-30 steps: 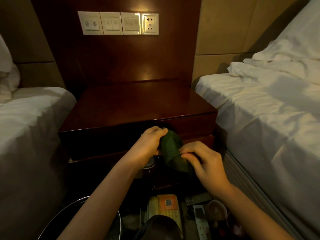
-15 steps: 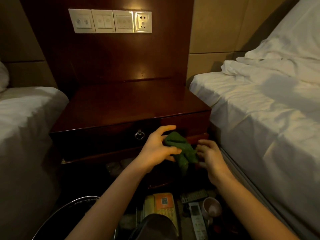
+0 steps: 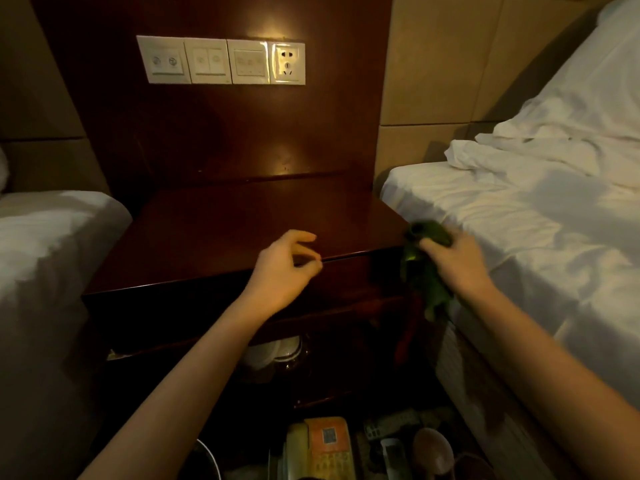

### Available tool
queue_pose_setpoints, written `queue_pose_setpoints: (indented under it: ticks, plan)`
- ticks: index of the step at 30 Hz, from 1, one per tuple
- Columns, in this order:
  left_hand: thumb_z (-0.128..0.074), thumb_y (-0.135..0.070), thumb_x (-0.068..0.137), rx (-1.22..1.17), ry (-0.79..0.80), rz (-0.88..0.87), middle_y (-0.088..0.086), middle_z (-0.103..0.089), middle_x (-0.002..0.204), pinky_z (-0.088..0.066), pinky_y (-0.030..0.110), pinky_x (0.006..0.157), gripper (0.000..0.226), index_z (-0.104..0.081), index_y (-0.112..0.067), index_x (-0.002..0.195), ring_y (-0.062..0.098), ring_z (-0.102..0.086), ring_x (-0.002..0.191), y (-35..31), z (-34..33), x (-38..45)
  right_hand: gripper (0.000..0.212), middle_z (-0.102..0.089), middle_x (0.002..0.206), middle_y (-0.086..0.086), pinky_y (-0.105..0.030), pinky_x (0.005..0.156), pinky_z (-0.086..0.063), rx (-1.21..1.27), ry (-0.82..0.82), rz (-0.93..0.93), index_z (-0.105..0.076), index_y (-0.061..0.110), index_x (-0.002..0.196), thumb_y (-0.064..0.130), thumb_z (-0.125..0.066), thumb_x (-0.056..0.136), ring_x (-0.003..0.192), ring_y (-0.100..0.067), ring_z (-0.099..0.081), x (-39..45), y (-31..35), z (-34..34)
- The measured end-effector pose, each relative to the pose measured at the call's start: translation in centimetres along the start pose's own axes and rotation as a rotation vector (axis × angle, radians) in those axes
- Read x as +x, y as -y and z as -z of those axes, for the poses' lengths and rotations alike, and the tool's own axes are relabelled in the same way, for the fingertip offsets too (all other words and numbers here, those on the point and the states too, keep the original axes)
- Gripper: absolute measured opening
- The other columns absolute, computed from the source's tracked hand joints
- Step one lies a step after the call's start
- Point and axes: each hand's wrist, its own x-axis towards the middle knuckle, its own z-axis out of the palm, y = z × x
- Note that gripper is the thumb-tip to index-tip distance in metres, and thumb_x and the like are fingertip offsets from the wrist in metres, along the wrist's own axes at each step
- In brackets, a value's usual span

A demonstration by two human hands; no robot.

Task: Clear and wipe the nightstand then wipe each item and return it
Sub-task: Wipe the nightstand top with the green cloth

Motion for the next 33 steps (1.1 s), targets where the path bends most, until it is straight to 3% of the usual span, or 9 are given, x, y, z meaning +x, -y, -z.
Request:
queue_pose_setpoints:
  ticks: [4, 8, 12, 17, 20, 22, 25, 29, 33]
  plan:
    - [-0.059, -0.018, 0.091, 0.205, -0.216, -0.077, -0.008, -0.062, 0.114, -0.040, 0.024, 0.093, 0.033, -0.054, -0.021, 0.124, 0.011, -0.052, 0.113, 2.2, -0.5, 2.5, 0.048, -0.057, 0.097, -0.015, -0.035, 0.071, -0.044, -0.415, -0.025, 0.156, -0.042, 0.007, 0.125, -0.001, -0.059, 0.081, 0.087, -0.032, -0.056, 6.5, 0.3, -1.5]
    - [-0.053, -0.027, 0.094, 0.460, -0.292, -0.084, -0.004, -0.058, 0.124, -0.030, 0.032, 0.102, 0.035, -0.051, -0.020, 0.129, 0.016, -0.043, 0.123, 4.7, 0.1, 4.6, 0.038, -0.057, 0.131, -0.013, -0.038, 0.097, -0.043, -0.789, 0.349, 0.124, -0.049, 0.017, 0.133, 0.017, -0.047, 0.095, 0.117, -0.033, -0.054, 9.5, -2.1, -5.3]
    - [-0.038, -0.032, 0.100, 0.504, -0.258, 0.049, 0.008, -0.051, 0.135, -0.030, 0.040, 0.106, 0.041, -0.044, -0.014, 0.136, 0.026, -0.038, 0.128, 6.4, 1.1, 7.4, 0.043, -0.034, 0.152, -0.002, -0.032, 0.111, -0.025, -0.732, 0.505, 0.266, -0.040, 0.024, 0.142, 0.028, -0.042, 0.099, 0.137, -0.024, -0.035, 7.1, 0.9, -12.5]
    - [-0.031, -0.027, 0.102, 0.453, -0.295, 0.088, 0.016, -0.051, 0.134, -0.027, 0.041, 0.106, 0.039, -0.048, -0.011, 0.133, 0.034, -0.037, 0.127, 7.6, 4.5, 11.9, 0.043, -0.023, 0.156, 0.000, -0.030, 0.116, -0.010, -0.666, 0.723, 0.506, -0.036, 0.025, 0.144, 0.028, -0.035, 0.101, 0.144, -0.018, -0.017, 3.7, 3.6, -17.6]
    - [-0.028, -0.034, 0.102, 0.584, -0.281, 0.105, 0.015, -0.051, 0.133, -0.028, 0.046, 0.109, 0.043, -0.051, -0.012, 0.132, 0.034, -0.037, 0.127, 10.0, 7.7, 13.4, 0.040, -0.038, 0.148, -0.010, -0.035, 0.110, -0.023, -0.749, 0.582, 0.268, -0.042, 0.023, 0.140, 0.025, -0.039, 0.100, 0.136, -0.030, -0.035, 12.0, -0.5, -13.3]
    - [-0.030, -0.034, 0.101, 0.679, -0.284, 0.070, 0.015, -0.053, 0.131, -0.027, 0.049, 0.110, 0.042, -0.053, -0.011, 0.129, 0.034, -0.039, 0.127, 11.4, 9.1, 14.0, 0.031, -0.056, 0.124, -0.017, -0.038, 0.095, -0.041, -0.741, 0.445, 0.140, -0.053, 0.011, 0.125, 0.020, -0.040, 0.099, 0.113, -0.034, -0.054, 16.8, -2.7, -10.9]
    - [-0.040, -0.029, 0.098, 0.867, -0.244, 0.109, 0.014, -0.056, 0.126, -0.034, 0.047, 0.105, 0.037, -0.052, -0.010, 0.128, 0.032, -0.045, 0.121, 12.6, 10.3, 14.7, 0.027, -0.056, 0.090, -0.013, -0.034, 0.069, -0.043, -0.855, 0.422, 0.003, -0.057, 0.003, 0.093, 0.014, -0.033, 0.102, 0.081, -0.029, -0.053, 21.5, -4.1, -11.8]
    - [-0.043, -0.023, 0.095, 0.964, -0.269, 0.169, 0.010, -0.058, 0.117, -0.039, 0.043, 0.095, 0.030, -0.055, -0.011, 0.121, 0.028, -0.050, 0.113, 13.1, 11.4, 15.6, 0.043, -0.047, 0.136, -0.013, -0.043, 0.103, -0.037, -0.956, 0.400, 0.027, -0.050, 0.010, 0.130, 0.029, -0.030, 0.097, 0.120, -0.033, -0.046, 26.6, -3.5, -18.2]
    - [-0.042, -0.020, 0.094, 1.070, -0.259, 0.236, 0.012, -0.056, 0.121, -0.035, 0.045, 0.100, 0.032, -0.054, -0.012, 0.122, 0.030, -0.047, 0.117, 13.6, 11.5, 16.3, 0.046, -0.025, 0.155, -0.002, -0.040, 0.113, -0.025, -0.852, 0.576, 0.200, -0.034, 0.024, 0.145, 0.037, -0.030, 0.101, 0.140, -0.025, -0.027, 23.3, 1.3, -27.0]
